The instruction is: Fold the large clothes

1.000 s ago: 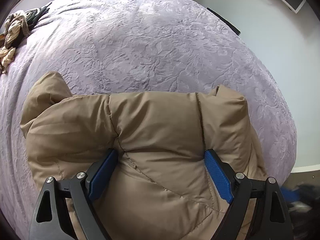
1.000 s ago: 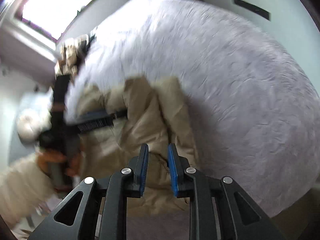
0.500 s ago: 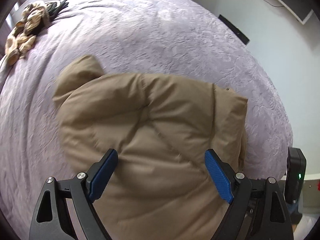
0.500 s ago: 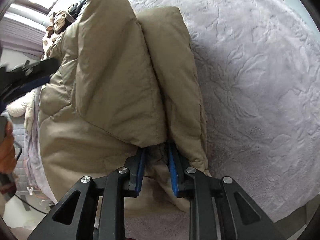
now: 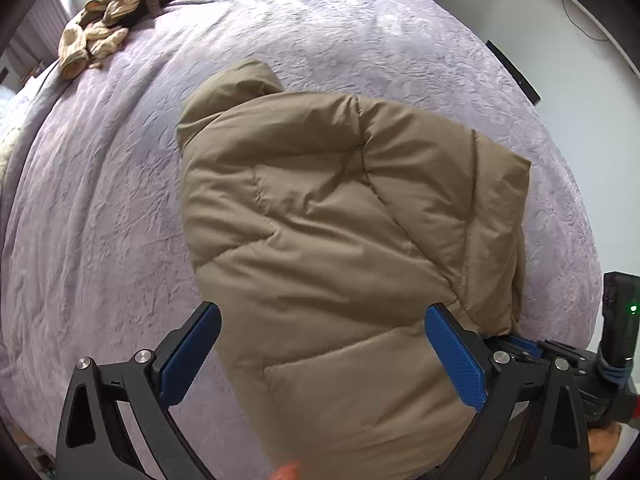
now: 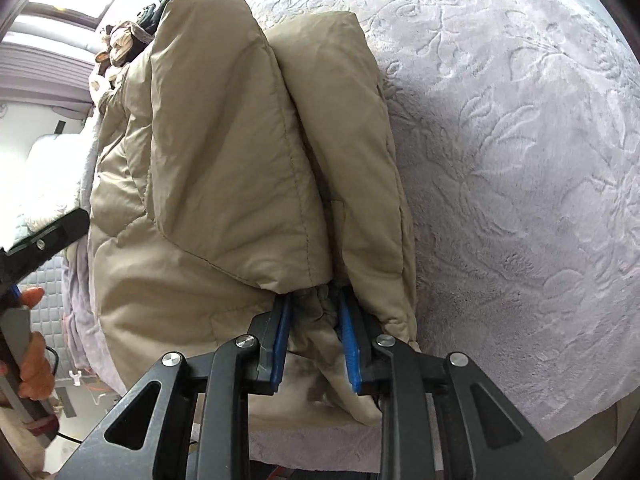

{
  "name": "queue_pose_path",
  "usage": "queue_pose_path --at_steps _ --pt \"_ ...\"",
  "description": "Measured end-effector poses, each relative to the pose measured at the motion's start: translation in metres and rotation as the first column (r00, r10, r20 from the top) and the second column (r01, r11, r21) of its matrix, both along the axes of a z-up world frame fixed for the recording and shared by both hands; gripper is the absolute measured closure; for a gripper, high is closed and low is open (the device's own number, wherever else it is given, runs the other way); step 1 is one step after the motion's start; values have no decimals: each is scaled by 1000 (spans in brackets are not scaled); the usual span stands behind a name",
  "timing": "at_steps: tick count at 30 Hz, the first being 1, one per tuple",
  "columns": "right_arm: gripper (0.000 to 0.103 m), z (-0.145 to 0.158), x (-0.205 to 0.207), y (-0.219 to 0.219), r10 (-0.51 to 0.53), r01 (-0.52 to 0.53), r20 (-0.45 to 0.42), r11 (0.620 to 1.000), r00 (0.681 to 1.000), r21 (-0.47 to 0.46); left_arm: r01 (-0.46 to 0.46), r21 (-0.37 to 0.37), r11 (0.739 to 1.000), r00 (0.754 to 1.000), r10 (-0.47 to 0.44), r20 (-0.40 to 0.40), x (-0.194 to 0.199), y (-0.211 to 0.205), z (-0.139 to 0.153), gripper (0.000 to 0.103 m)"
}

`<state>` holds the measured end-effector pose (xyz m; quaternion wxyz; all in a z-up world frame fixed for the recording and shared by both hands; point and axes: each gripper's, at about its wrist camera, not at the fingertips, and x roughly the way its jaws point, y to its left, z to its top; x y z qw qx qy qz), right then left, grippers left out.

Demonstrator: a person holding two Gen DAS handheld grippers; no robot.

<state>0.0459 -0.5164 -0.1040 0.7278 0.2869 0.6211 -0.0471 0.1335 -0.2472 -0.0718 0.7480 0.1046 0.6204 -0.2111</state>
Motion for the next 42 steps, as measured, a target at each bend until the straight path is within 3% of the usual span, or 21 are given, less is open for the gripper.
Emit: queue_pose_path --at_steps 3,12,15,17,24,28,34,42 --pt "72 7 5 -6 10 -10 -3 1000 1000 5 -11 -6 1000 1000 10 -18 0 6 -5 1" --pt "20 44 24 -23 54 -54 55 999 997 -8 -38 -33 999 998 36 -59 5 17 -15 1" --pt "13 50 31 -29 65 -63 72 997 995 -38 -47 -55 997 997 43 -71 8 24 -17 1" --pt "1 49 35 -34 67 -64 74 997 995 -44 -60 -80 995 995 53 -90 11 31 -19 1" --pt "0 32 46 -50 65 -65 73 998 995 4 -133 -262 956 974 77 -214 27 77 -33 1" --pt "0 19 56 -59 91 -94 48 993 995 71 -223 -398 890 926 66 -371 39 100 -64 1" --pt "0 -5 73 -64 145 -147 25 982 989 116 -285 -491 823 894 45 -445 48 111 -97 1" --pt "0 -50 100 -68 169 -174 41 939 985 296 -291 -553 781 885 1 -465 54 109 -129 1"
